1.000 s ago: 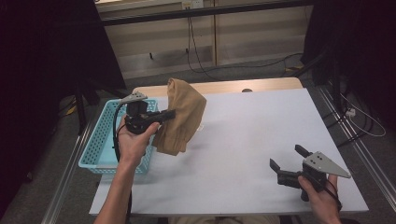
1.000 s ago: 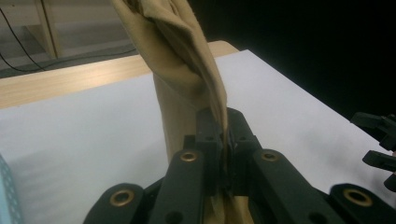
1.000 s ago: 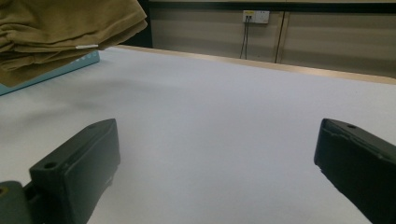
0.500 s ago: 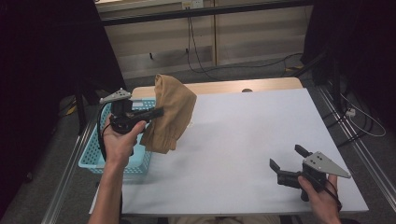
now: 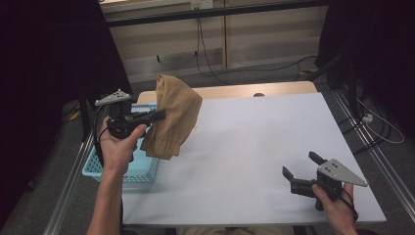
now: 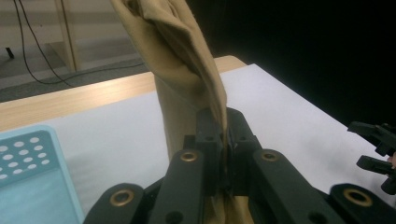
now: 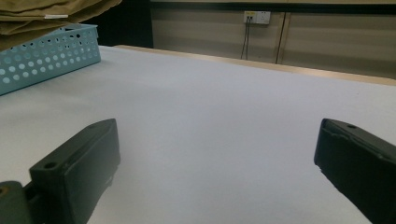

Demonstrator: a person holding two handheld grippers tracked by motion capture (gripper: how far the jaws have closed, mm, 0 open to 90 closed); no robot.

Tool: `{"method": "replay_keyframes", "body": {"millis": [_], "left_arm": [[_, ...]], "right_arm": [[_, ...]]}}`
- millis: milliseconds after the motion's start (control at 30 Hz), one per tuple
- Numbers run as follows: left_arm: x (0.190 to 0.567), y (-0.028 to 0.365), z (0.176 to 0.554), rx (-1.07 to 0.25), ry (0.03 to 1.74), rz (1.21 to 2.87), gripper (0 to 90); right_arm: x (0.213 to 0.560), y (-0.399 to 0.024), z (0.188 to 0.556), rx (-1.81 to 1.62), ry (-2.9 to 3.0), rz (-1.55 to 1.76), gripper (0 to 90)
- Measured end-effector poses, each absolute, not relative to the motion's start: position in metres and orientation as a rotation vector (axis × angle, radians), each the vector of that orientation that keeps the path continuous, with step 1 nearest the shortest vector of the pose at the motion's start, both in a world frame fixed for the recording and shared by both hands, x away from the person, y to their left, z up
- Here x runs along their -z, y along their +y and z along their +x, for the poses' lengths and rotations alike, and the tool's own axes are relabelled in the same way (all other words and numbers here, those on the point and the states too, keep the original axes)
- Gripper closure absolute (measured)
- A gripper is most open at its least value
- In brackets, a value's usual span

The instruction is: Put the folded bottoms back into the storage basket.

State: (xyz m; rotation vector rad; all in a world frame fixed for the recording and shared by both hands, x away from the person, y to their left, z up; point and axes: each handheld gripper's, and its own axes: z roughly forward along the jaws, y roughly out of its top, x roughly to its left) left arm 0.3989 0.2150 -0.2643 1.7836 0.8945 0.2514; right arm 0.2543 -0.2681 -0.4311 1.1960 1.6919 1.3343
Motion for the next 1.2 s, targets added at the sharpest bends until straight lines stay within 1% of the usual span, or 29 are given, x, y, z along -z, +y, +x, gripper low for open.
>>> {"method": "replay_keyframes", "body": {"millis": [100, 200, 433, 1200], "left_arm": [[0.264, 0.218, 0.397, -0.256, 0.894, 1.77, 86.5], [0.263, 0.221, 0.394, -0.29, 0.904, 1.782, 86.5], [0.26, 0.237, 0.392, -0.306, 0.925, 1.756, 86.5], [0.254, 0.271, 0.38, -0.354, 0.98, 1.71, 86.5]], "right_arm": [[0.431, -0.268, 0.254, -1.334, 1.69, 1.198, 0.2], [0.431, -0.268, 0.254, -1.334, 1.691, 1.199, 0.2], [0.431, -0.268, 0.254, -1.335, 1.693, 1.196, 0.2], [0.431, -0.268, 0.254, -1.332, 1.69, 1.195, 0.2]]}}
